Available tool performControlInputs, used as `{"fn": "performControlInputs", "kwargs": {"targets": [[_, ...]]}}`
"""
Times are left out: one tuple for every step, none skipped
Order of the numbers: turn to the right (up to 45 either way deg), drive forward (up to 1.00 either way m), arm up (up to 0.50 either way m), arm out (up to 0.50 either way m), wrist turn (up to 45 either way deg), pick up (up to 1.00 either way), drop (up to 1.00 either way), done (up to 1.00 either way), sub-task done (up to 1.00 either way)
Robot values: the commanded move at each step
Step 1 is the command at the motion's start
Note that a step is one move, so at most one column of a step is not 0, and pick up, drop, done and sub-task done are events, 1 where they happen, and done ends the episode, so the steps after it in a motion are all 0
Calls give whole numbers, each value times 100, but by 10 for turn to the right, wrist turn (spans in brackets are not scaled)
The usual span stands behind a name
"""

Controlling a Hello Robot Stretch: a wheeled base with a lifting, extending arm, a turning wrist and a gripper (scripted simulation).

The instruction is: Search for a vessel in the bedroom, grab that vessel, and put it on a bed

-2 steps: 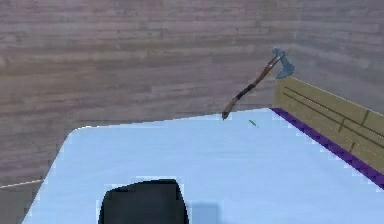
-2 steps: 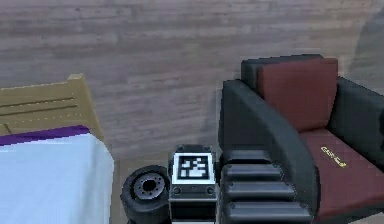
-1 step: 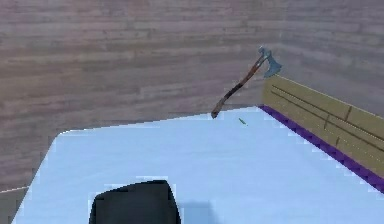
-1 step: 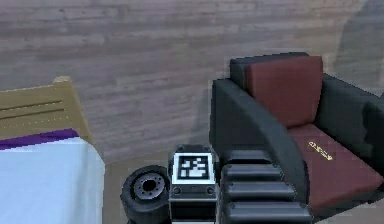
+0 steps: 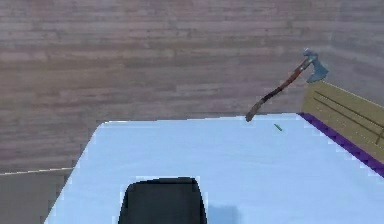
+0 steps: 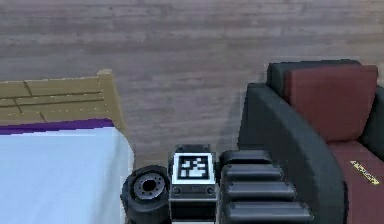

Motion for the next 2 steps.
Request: {"fn": "performControlInputs", "kwargs": {"targets": [[180, 0, 0, 0, 0, 0, 0, 0, 0], [-180, 0, 0, 0, 0, 0, 0, 0, 0]]}}
